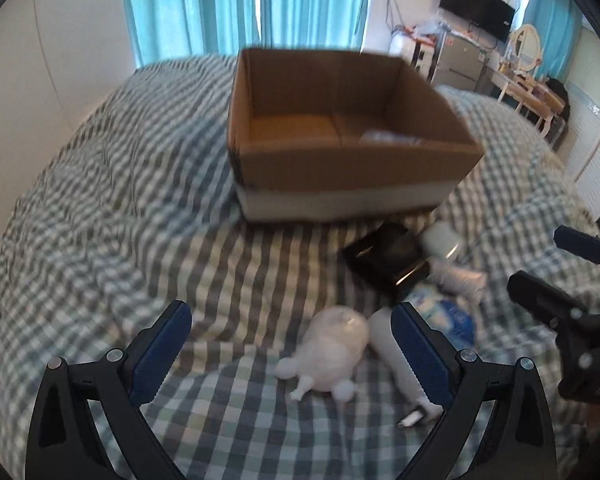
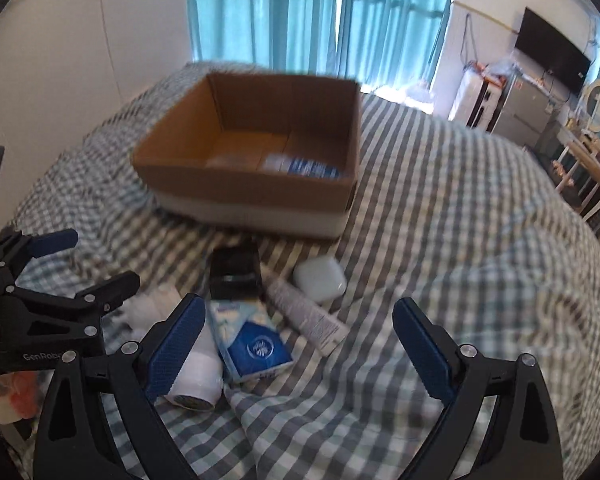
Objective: Organize objects
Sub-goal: 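Grasp the white plush toy with left tool while right tool grasps the blue tissue pack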
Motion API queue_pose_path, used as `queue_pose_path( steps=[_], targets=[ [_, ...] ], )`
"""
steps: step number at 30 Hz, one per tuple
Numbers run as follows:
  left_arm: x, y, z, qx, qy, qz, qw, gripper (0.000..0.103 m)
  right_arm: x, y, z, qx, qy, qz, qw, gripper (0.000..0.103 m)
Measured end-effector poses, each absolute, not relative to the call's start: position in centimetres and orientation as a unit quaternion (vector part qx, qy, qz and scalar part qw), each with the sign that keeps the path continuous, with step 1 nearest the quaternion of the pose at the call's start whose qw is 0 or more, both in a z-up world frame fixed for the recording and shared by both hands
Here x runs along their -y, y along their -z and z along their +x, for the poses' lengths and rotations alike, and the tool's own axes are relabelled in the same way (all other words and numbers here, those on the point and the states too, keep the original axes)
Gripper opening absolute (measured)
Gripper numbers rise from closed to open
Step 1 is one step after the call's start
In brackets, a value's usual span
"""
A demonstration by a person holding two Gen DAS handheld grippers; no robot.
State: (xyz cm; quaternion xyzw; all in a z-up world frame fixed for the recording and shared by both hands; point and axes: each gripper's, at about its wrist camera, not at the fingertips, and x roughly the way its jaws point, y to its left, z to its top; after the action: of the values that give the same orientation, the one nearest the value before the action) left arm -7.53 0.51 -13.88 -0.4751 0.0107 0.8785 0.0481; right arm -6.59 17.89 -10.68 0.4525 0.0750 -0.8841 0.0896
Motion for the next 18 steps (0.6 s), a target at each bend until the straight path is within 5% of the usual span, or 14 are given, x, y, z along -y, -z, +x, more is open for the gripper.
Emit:
queue_pose_path(
  steps=[18],
  targets=[
    [-1.7, 20.7, -8.5, -0.033, -0.832, -0.547, 0.088, 0.099, -17.9, 19.8, -10.1, -0.007, 0.811, 0.57, 0.13, 0.087]
  ],
)
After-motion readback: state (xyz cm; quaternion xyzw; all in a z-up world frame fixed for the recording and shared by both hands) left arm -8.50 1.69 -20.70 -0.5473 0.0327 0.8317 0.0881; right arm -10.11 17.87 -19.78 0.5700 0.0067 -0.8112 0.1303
